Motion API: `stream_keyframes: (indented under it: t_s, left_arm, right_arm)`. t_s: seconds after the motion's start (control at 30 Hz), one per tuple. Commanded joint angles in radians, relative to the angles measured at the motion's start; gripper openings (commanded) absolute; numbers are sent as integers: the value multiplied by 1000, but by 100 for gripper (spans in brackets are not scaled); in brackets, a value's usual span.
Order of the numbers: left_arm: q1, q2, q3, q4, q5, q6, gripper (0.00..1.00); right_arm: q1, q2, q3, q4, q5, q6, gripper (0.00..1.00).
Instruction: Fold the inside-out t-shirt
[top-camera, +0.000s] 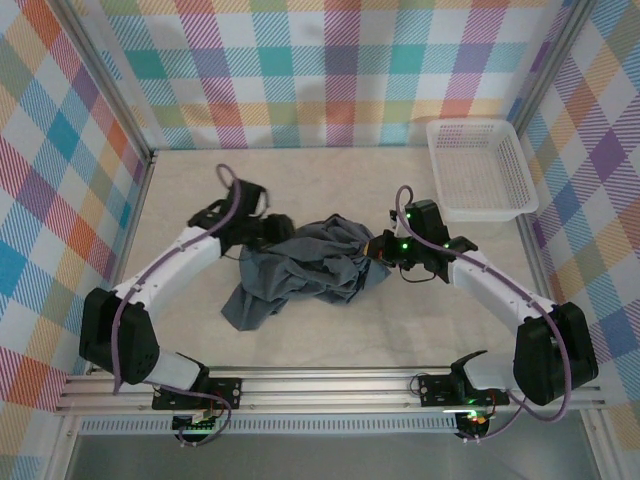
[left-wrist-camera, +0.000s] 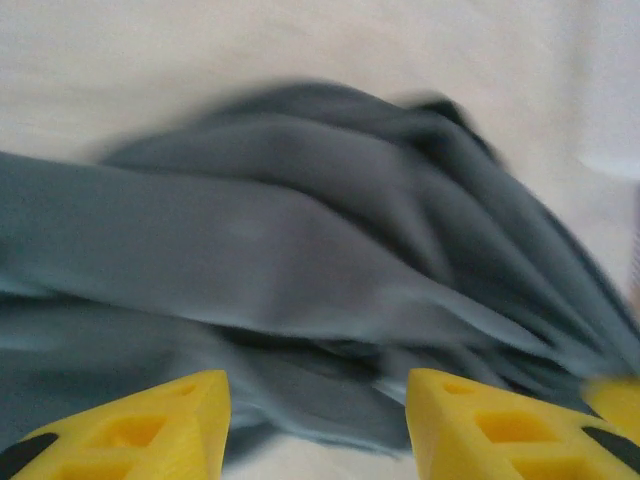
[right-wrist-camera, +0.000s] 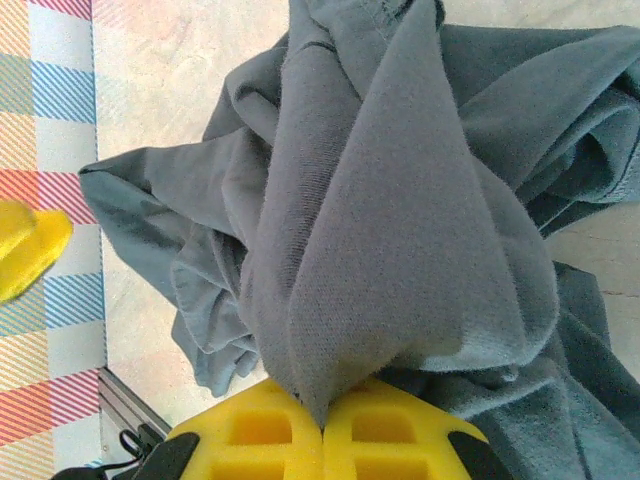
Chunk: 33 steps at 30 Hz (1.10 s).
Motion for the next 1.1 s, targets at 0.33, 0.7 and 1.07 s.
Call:
stream_keyframes:
  t_s: [0.33, 0.7, 1.07]
  left_arm:
    - [-198, 339, 125, 109, 165, -148, 5]
    - [12, -45, -125, -187, -1, 51, 0]
    - [-20, -152, -310, -247, -78, 56, 0]
  right_arm:
    - [-1, 17, 107, -124, 103, 48, 0]
    - [-74, -116, -314, -154, 117, 109, 0]
    - [135, -20, 83, -238, 191, -508, 62]
